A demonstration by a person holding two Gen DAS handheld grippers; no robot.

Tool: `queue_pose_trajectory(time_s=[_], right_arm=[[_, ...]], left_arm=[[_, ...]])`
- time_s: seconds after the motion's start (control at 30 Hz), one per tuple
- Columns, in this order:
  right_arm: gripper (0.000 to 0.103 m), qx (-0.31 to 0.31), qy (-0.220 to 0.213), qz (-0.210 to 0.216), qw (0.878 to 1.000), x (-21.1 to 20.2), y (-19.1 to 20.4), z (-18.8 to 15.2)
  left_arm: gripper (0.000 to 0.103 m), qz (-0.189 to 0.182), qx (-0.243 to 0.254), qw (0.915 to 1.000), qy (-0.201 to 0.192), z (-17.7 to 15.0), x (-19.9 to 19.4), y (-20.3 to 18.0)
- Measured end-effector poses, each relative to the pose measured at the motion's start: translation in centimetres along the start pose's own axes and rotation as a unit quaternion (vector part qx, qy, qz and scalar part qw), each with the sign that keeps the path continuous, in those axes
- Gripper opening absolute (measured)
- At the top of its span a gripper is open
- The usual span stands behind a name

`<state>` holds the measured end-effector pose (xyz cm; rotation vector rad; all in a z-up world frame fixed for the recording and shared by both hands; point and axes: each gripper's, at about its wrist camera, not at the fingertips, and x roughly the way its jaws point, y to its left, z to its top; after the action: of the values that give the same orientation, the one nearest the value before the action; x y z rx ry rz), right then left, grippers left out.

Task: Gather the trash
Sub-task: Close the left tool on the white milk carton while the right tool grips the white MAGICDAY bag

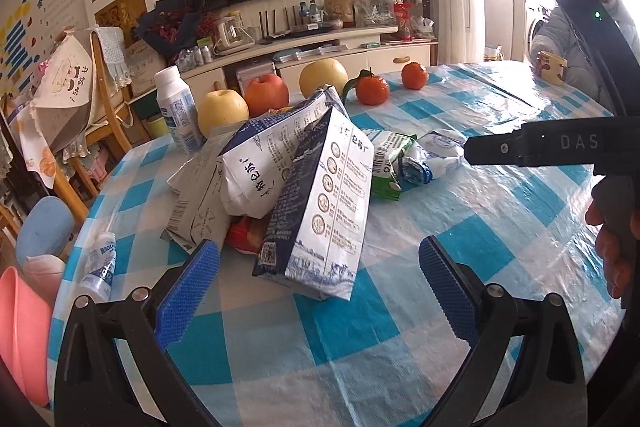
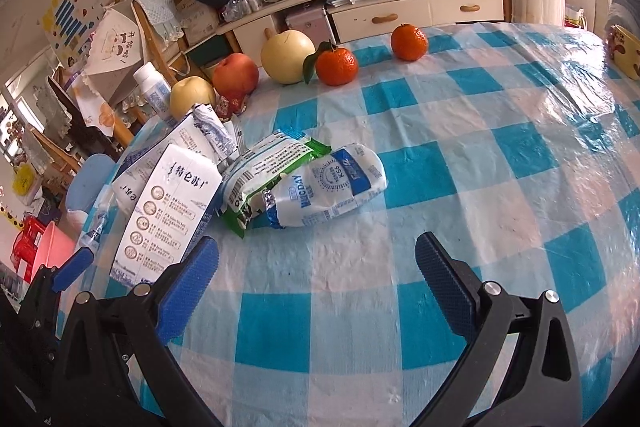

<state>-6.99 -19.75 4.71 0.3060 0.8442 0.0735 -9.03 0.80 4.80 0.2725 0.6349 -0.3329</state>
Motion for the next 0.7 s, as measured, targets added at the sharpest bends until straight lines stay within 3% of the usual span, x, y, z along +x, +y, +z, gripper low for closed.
queue_pose_trajectory(time_s=[0.23,0.43,0.63,0.7], right_arm=[[0.099,-0.035,0.028,-0.019,0.999,2.5,0.6,0.8],[0.099,-0.071,0.039,-0.028,0.996,4.2,1.2,1.6],[0.099,-0.120,0.044,-0.054,0.990,6.2,1.9,2.3],[0.099,-0.121,0.048,-0.053,0.990,6.8,1.7,2.5]], left_arm=[[0.098,0.038,0.052,0.9979,-0.012,0.8,1.4,-1.6],[0.098,0.080,0.105,0.9912,-0.013,1.1,2.6,-3.2],[0.097,0.108,0.113,0.9877,-0.006,1.6,3.3,-3.1],[0.093,0.112,0.112,0.9873,-0.003,1.9,3.5,-2.8]])
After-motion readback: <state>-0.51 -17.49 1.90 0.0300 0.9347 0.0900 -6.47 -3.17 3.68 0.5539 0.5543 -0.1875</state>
